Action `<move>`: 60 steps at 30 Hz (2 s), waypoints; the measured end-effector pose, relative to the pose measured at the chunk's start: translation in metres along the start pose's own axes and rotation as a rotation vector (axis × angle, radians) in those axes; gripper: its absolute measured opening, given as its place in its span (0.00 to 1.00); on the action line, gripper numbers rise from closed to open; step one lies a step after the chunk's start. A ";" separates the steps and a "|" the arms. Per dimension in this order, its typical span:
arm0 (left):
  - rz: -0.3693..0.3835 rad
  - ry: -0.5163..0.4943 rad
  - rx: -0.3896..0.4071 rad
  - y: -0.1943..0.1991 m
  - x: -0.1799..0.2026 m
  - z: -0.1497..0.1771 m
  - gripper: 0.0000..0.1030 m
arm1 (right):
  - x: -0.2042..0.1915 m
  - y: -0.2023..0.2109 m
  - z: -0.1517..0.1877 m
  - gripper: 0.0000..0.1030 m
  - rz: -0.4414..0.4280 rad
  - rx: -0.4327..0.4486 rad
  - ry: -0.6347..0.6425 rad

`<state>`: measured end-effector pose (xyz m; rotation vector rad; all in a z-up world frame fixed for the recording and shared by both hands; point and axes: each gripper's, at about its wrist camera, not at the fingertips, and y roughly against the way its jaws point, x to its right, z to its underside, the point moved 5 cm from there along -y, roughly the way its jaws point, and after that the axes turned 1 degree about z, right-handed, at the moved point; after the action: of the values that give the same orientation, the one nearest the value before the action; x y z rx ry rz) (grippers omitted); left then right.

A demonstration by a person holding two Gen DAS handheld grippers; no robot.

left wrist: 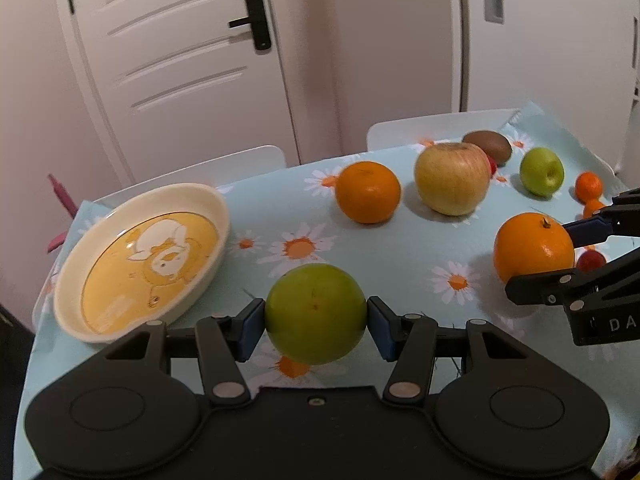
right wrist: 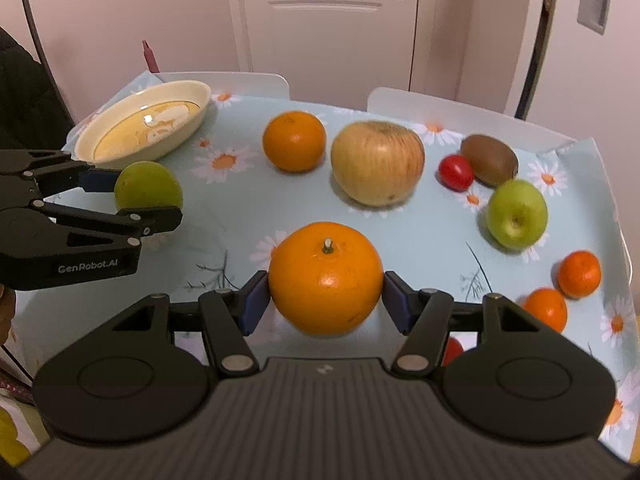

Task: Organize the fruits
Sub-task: 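Close the left tool on the green apple while the right tool grasps the large orange, then carry the green apple with the left tool into the cream bowl while the right tool carries the orange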

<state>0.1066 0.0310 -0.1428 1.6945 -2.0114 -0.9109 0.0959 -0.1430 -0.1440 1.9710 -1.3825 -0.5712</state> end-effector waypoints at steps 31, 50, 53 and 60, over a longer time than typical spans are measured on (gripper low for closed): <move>-0.140 0.053 0.064 0.007 -0.164 -0.049 0.57 | -0.115 -0.043 -0.159 0.73 -0.104 0.090 0.018; -0.061 0.024 -0.014 -0.094 -0.190 -0.060 0.57 | -0.141 -0.114 -0.196 0.73 -0.051 0.039 -0.034; -0.069 0.013 -0.026 -0.103 -0.187 -0.060 0.58 | -0.138 -0.118 -0.198 0.73 -0.053 0.033 -0.034; -0.126 -0.024 0.063 -0.081 -0.183 -0.066 1.00 | -0.130 -0.118 -0.203 0.73 -0.073 0.030 -0.016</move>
<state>0.2488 0.1859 -0.1244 1.8710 -1.9877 -0.9214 0.2645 0.0592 -0.0912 2.0517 -1.3407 -0.6033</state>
